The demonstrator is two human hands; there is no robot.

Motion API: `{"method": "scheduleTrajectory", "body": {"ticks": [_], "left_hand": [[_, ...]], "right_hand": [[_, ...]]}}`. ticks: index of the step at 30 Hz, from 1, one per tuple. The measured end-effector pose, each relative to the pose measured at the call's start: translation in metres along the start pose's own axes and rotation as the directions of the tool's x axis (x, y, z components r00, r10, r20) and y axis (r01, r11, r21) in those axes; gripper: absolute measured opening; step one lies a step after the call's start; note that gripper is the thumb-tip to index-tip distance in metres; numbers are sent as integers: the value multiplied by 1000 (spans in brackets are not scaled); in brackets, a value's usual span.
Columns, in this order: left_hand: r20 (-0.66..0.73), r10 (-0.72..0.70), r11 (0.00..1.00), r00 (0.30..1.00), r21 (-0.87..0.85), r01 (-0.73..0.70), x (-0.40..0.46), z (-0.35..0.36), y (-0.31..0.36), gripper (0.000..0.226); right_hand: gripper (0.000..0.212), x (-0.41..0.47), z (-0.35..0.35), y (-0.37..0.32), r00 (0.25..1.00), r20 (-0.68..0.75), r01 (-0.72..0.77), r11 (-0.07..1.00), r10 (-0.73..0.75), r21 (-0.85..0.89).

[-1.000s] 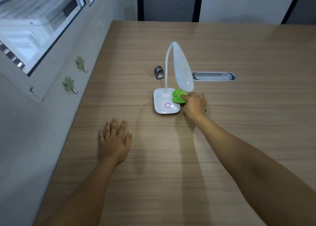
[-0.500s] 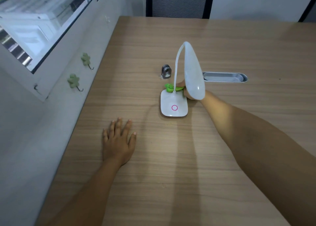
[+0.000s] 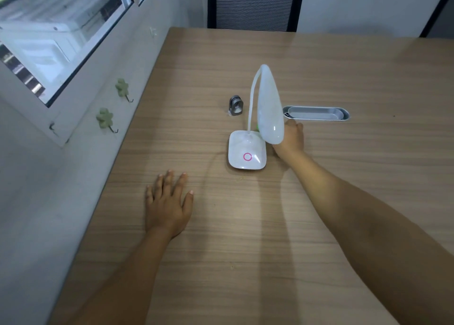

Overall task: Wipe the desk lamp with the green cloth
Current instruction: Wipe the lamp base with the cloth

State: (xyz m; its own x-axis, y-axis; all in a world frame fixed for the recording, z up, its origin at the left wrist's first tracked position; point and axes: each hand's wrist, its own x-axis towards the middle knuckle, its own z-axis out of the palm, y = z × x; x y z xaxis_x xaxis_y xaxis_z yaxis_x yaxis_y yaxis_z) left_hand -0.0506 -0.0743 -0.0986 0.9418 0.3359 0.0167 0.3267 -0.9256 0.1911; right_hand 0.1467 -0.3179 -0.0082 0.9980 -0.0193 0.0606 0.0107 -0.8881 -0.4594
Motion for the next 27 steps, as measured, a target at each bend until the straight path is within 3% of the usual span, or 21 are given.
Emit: {"method": "scheduleTrajectory", "body": {"ticks": [2, 4, 6, 8, 12, 14, 16, 18, 20, 24, 27], "left_hand": [[2, 2, 1000, 1000, -2, -2, 0, 0, -1, 63], [-3, 6, 1000, 1000, 16, -6, 0, 0, -1, 63], [-4, 6, 1000, 1000, 27, -6, 1, 0, -1, 64], [0, 8, 999, 1000, 32, -8, 1, -1, -1, 64], [16, 5, 1000, 1000, 24, -5, 0, -2, -1, 64], [24, 1, 1000, 1000, 25, -2, 0, -2, -1, 63], [35, 1, 1000, 999, 27, -2, 1, -2, -1, 63], [45, 0, 1000, 999, 27, -1, 1, -2, -2, 63], [42, 1, 1000, 999, 19, -2, 0, -2, -2, 65], [45, -7, 1000, 999, 17, 6, 0, -4, 0, 68], [42, -6, 1000, 999, 16, 6, -1, -5, 1, 69]], "right_hand": [[35, -17, 0, -4, 996, -84, -9, 997, 15, 82], [35, -39, 4, -7, 996, -71, 61, 994, -54, 92], [38, -53, 15, 2, 989, -9, 147, 989, -147, -17], [38, -54, 17, 17, 991, 38, 129, 983, -125, -130], [37, -61, 10, 22, 989, -132, 56, 992, -71, -113], [32, -75, 12, 17, 963, -192, 179, 981, -189, -69], [38, -94, 20, 17, 918, -136, 351, 922, -374, -165], [39, -104, 25, 28, 892, -45, 423, 866, -450, -265], [36, -104, 19, 42, 927, -32, 349, 891, -374, -292], [31, -95, 2, 45, 963, -203, 134, 971, -175, -200], [39, -93, 4, 25, 937, -224, 223, 953, -267, -205]]}}
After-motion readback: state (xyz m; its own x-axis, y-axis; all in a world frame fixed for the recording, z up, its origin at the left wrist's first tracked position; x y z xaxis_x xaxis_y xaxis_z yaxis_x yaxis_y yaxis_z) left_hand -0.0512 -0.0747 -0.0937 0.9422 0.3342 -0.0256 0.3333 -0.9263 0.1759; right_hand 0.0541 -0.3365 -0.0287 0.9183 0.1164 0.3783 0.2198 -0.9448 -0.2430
